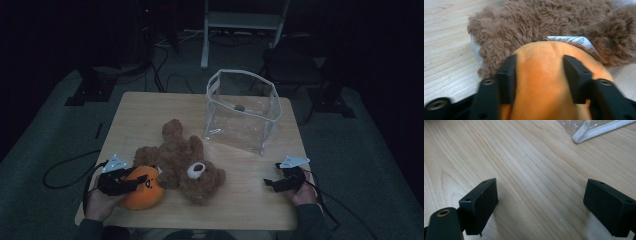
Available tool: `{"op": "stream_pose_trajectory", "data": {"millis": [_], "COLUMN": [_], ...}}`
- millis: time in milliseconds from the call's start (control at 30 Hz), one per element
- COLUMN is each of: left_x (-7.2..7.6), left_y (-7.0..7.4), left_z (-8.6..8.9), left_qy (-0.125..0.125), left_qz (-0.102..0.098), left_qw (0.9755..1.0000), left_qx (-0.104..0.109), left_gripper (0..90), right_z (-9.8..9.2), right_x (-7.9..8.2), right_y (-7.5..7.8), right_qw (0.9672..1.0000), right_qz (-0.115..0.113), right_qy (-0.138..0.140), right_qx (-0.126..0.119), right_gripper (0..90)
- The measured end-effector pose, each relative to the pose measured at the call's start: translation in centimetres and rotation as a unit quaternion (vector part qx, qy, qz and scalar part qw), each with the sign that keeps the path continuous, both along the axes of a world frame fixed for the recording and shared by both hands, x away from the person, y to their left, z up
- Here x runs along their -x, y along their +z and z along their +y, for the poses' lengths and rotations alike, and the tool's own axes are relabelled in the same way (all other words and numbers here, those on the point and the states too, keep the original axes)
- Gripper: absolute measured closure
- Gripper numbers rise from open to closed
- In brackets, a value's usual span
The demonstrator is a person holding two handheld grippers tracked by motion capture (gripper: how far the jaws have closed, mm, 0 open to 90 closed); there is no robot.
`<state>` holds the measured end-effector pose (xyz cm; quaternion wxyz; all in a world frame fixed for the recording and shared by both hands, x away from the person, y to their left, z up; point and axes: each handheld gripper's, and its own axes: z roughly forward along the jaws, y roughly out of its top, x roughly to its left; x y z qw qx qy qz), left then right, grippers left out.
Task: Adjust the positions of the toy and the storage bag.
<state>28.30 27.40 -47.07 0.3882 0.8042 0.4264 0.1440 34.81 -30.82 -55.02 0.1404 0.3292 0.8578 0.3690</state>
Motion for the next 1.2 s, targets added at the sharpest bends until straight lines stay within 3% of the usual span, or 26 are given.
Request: {"op": "stream_pose_trajectory", "data": {"millis": [233,467,633,833,1200], "left_x": [0.6,1.3,1.5,0.6,-1.8], "left_y": [1.0,2.5,3.9,5.3,7.3], "left_z": [0.0,0.8,1.6,1.9,1.8], "left_qy": [-0.010,-0.005,0.005,0.021,0.026], "left_qz": [-0.014,-0.027,-0.048,-0.065,-0.082], "left_qw": [0.9998,0.9995,0.9986,0.9975,0.9963], "left_qx": [0.006,0.017,0.022,0.018,0.004], "left_gripper": [65.7,70.4,70.5,70.5,70.3], "right_z": [0.0,0.0,0.0,0.0,0.0], "right_x": [0.0,0.0,0.0,0.0,0.0], "right_y": [0.0,0.0,0.0,0.0,0.0], "right_qw": [1.0000,1.0000,1.0000,1.0000,1.0000], "right_qz": [0.000,0.000,0.000,0.000,0.000], "right_qy": [0.000,0.000,0.000,0.000,0.000], "right_qx": [0.000,0.000,0.000,0.000,0.000], "right_gripper": [11.6,11.6,11.6,11.6,11.6]}}
